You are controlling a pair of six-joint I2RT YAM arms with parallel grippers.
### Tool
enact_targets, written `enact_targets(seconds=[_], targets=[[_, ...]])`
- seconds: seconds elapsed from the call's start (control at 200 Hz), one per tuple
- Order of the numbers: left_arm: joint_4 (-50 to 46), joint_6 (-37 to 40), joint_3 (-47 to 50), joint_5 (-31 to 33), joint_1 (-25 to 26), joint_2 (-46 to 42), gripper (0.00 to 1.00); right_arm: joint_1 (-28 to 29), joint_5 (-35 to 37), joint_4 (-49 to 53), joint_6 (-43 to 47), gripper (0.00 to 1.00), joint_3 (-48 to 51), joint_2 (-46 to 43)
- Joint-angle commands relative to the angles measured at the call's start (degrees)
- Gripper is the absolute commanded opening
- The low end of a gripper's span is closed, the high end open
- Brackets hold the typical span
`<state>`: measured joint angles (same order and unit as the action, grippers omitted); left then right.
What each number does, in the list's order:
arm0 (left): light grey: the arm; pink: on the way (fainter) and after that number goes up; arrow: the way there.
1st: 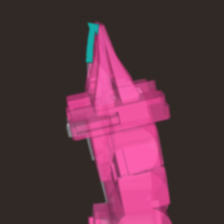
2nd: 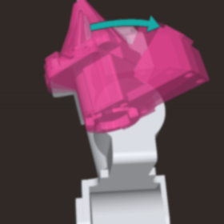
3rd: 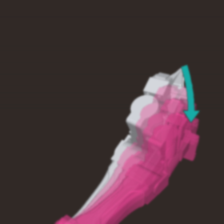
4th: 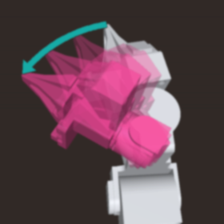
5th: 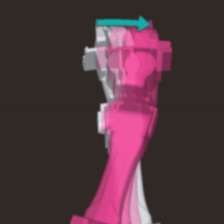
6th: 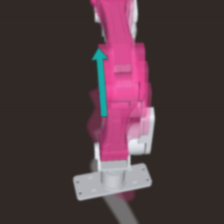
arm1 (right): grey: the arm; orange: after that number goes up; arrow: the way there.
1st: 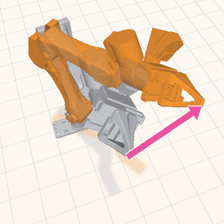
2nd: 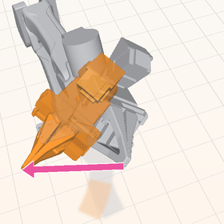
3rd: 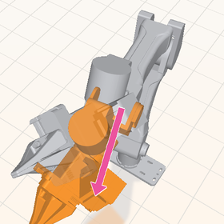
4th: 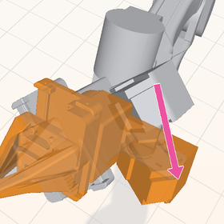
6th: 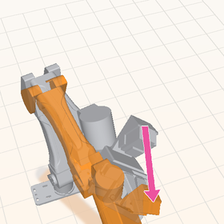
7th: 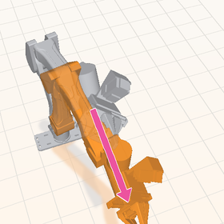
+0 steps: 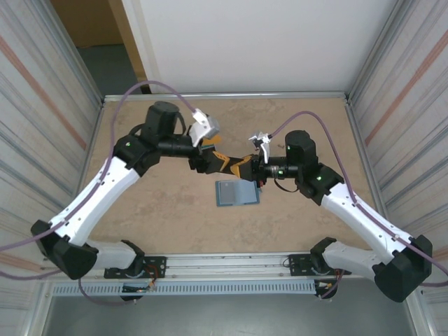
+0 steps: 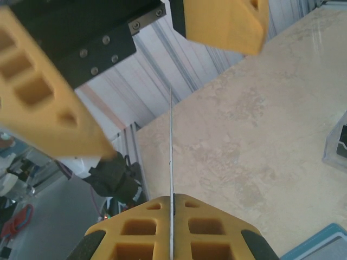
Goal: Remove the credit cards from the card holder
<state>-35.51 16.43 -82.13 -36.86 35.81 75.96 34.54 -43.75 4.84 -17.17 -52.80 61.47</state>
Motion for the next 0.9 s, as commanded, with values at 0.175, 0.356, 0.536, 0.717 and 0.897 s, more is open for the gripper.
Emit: enact_targets(seconds=[0.175, 0.356, 0.536, 0.717, 0.897], targets=[[-12.36, 18.01, -6.84, 3.76, 3.78, 5.50, 0.51, 0.46, -1.50, 1.83, 2.62, 0.01, -2.61, 1.53], [-13.59, 20.11, -7.35, 5.12, 3.74, 6.50, 0.26, 0.52, -1.43, 2.76, 3.28, 0.01, -3.03, 1.28], [-13.53, 21.01, -7.22, 5.83, 3.76, 6.65, 0.00, 0.52, -1.29, 2.63, 3.02, 0.10, -2.84, 1.26], [-10.63, 19.60, -5.37, 9.77, 3.49, 5.90, 0.00, 0.04, 5.86, 5.93, 2.67, 0.65, -3.58, -0.21], [-1.53, 17.19, 0.88, 14.61, -0.31, 3.52, 0.00, -3.67, 12.36, 7.27, -0.23, 0.89, -1.91, -4.22]])
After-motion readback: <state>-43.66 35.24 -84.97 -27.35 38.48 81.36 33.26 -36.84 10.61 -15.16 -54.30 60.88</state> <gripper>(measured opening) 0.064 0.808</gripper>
